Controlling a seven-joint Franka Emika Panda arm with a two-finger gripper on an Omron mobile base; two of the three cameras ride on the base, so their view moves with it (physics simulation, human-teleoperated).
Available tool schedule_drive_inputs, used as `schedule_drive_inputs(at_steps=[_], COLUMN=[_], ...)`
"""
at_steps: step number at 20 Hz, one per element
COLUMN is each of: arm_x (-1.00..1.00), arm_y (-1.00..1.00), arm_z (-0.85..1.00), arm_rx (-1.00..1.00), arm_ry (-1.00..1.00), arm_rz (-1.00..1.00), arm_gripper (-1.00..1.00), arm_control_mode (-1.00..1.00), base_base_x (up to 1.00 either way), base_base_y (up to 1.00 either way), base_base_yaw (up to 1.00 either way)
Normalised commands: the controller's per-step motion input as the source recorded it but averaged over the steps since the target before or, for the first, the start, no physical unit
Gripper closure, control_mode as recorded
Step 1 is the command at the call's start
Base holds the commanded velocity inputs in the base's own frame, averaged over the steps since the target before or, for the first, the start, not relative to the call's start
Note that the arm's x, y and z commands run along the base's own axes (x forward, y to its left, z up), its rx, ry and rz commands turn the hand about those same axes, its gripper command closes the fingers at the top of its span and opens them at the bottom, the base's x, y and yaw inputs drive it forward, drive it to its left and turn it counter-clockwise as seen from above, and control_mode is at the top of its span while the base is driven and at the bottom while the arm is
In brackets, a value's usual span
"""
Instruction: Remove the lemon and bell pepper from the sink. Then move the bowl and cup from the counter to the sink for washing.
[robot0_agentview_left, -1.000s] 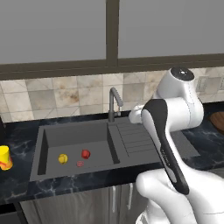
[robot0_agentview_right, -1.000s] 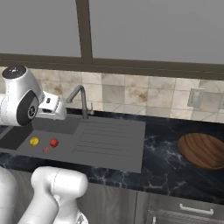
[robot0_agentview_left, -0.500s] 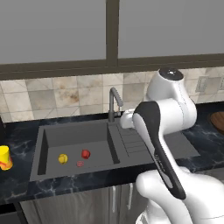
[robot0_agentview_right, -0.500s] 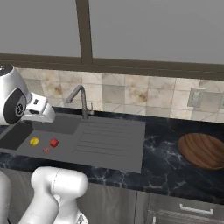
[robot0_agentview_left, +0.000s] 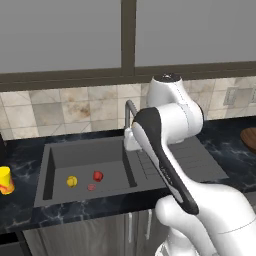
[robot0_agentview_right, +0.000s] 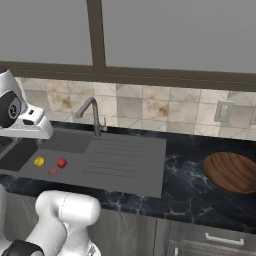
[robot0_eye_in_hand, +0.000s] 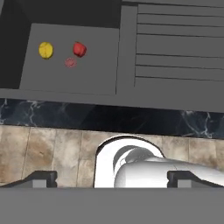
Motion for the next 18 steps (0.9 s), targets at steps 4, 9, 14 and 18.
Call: schedule_drive_inputs(at_steps=[4, 9, 14, 18], arm_x=[0.09, 0.05, 0.06, 0.09], arm_y=[0.32, 0.32, 0.23, 0.10], arm_z=[-0.12, -0.17, -0.20, -0.22], arm_rx=[-0.13, -0.10, -0.01, 0.08], arm_ry=[0.03, -0.04, -0.14, -0.21], arm_rz=[0.00, 0.00, 0.00, 0.00], arm_gripper=[-1.00, -1.00, -1.00, -1.00], arm_control_mode=[-1.00, -1.00, -1.00, -1.00], base_base_x=[0.00, 0.00, 0.00, 0.00], base_base_y=[0.00, 0.00, 0.00, 0.00], base_base_yaw=[0.00, 0.00, 0.00, 0.00])
